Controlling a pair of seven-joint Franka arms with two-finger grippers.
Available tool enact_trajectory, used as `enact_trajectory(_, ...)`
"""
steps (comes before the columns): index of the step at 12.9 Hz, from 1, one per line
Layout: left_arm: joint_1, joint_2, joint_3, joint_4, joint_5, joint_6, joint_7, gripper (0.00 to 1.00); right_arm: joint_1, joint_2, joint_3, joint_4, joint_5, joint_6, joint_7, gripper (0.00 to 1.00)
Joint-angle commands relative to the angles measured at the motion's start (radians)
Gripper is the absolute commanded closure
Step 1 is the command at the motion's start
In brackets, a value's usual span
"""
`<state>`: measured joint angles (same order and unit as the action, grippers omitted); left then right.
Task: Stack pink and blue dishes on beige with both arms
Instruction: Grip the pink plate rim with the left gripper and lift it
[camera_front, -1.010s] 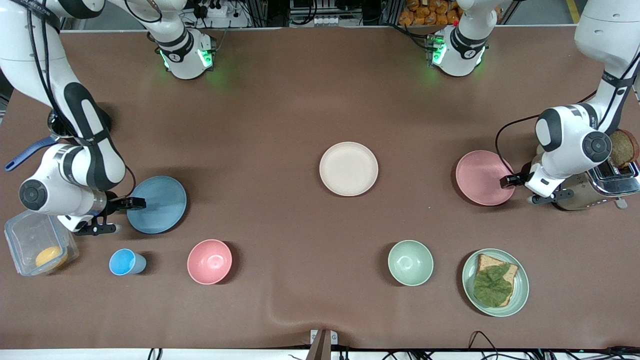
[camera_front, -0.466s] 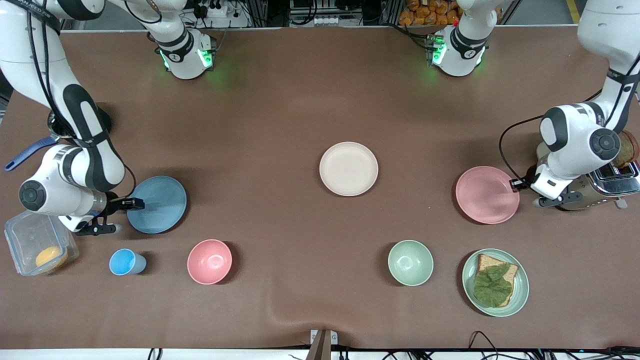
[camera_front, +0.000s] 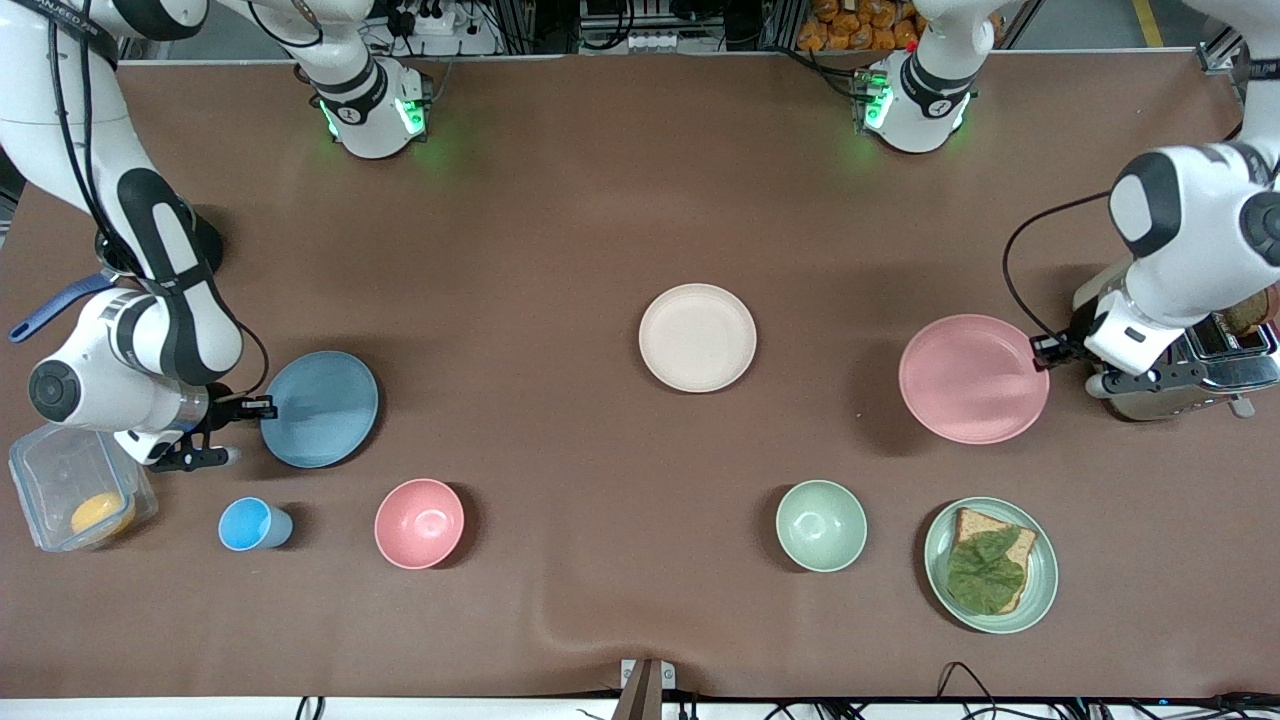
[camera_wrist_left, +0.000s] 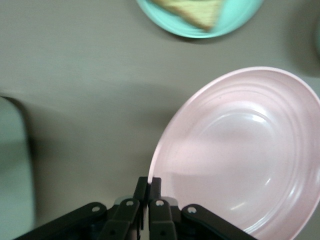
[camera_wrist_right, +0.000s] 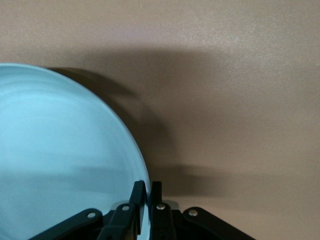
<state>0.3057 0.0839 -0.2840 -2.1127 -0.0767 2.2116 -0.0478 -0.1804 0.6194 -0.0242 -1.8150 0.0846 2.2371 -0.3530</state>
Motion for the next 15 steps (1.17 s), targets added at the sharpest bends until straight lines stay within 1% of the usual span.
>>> enact_trajectory(1,0.006,-0.01,-0.107,0.037,-0.104,-0.07,-0.058,1.0,-0.016,0.007,0.017,0.011,0.014,-0.004,-0.017,1.0)
enact_trajectory(3,0.001,-0.007,-0.205,0.034,-0.107,-0.069,-0.183,1.0,-0.008,-0.024,0.018,0.023,0.014,-0.054,-0.017,1.0)
enact_trajectory(5,0.0,0.0,-0.297,0.016,-0.107,-0.053,-0.298,1.0,-0.001,-0.03,0.017,0.11,0.014,-0.198,-0.015,1.0)
enact_trajectory(7,-0.004,0.004,-0.362,-0.022,-0.107,-0.004,-0.389,1.0,0.004,-0.029,0.018,0.212,0.014,-0.351,-0.004,1.0)
enact_trajectory(8,-0.005,0.004,-0.385,-0.051,-0.106,0.02,-0.406,1.0,0.013,-0.029,0.018,0.242,0.015,-0.4,-0.003,1.0)
enact_trajectory(9,-0.004,0.004,-0.406,-0.1,-0.106,0.072,-0.411,1.0,0.019,-0.029,0.018,0.256,0.015,-0.428,-0.001,1.0)
enact_trajectory(11,-0.007,0.005,-0.437,-0.173,-0.106,0.17,-0.431,1.0,0.035,-0.03,0.023,0.26,0.018,-0.467,0.003,1.0)
enact_trajectory(12,-0.013,0.016,-0.449,-0.191,-0.106,0.201,-0.441,1.0,0.042,-0.036,0.023,0.261,0.047,-0.493,0.011,1.0)
enact_trajectory(14,-0.052,0.056,-0.451,-0.207,-0.106,0.246,-0.449,1.0,0.056,-0.038,0.023,0.296,0.108,-0.591,0.057,1.0)
enact_trajectory(15,-0.065,0.082,-0.451,-0.205,-0.106,0.258,-0.449,1.0,0.067,-0.04,0.023,0.298,0.134,-0.618,0.09,1.0)
